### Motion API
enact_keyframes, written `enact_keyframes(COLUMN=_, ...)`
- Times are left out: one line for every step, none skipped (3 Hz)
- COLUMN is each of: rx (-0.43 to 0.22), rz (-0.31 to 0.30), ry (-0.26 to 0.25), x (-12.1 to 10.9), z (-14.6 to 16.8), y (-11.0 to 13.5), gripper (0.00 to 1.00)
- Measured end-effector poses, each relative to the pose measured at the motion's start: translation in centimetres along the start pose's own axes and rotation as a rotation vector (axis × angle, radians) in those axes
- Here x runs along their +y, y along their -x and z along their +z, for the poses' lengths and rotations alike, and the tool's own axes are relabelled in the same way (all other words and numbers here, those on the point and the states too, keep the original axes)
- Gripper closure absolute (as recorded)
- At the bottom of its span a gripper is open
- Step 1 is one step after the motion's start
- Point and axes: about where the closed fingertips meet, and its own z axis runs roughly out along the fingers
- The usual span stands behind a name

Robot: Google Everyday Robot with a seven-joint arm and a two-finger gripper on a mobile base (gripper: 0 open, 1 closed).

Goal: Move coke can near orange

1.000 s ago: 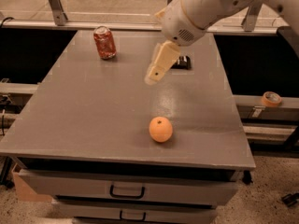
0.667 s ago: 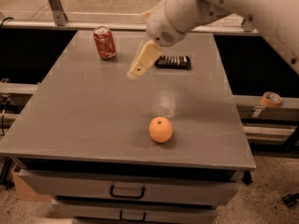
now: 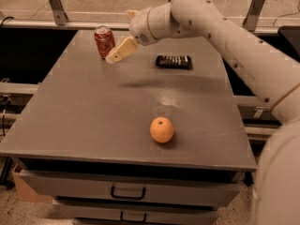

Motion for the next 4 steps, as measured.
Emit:
enact_keyframes(rx=-0.061, rz=0.079, ry=-0.041, x=-2.7, z=3.8, y=0.3, gripper=0.00)
enact_keyframes(rx=-0.085, rz=0.171, ry=-0.061, x=-3.3, z=6.8, y=1.7, gripper=0.00)
enact_keyframes(rx=-0.032, rz=0.239, ry=-0.088, x=-3.3, z=8.8, y=1.4, gripper=0.00)
enact_keyframes(rx=0.031, rz=0.301, ry=-0.121, x=-3.3, z=9.1, y=-0.6, gripper=0.18)
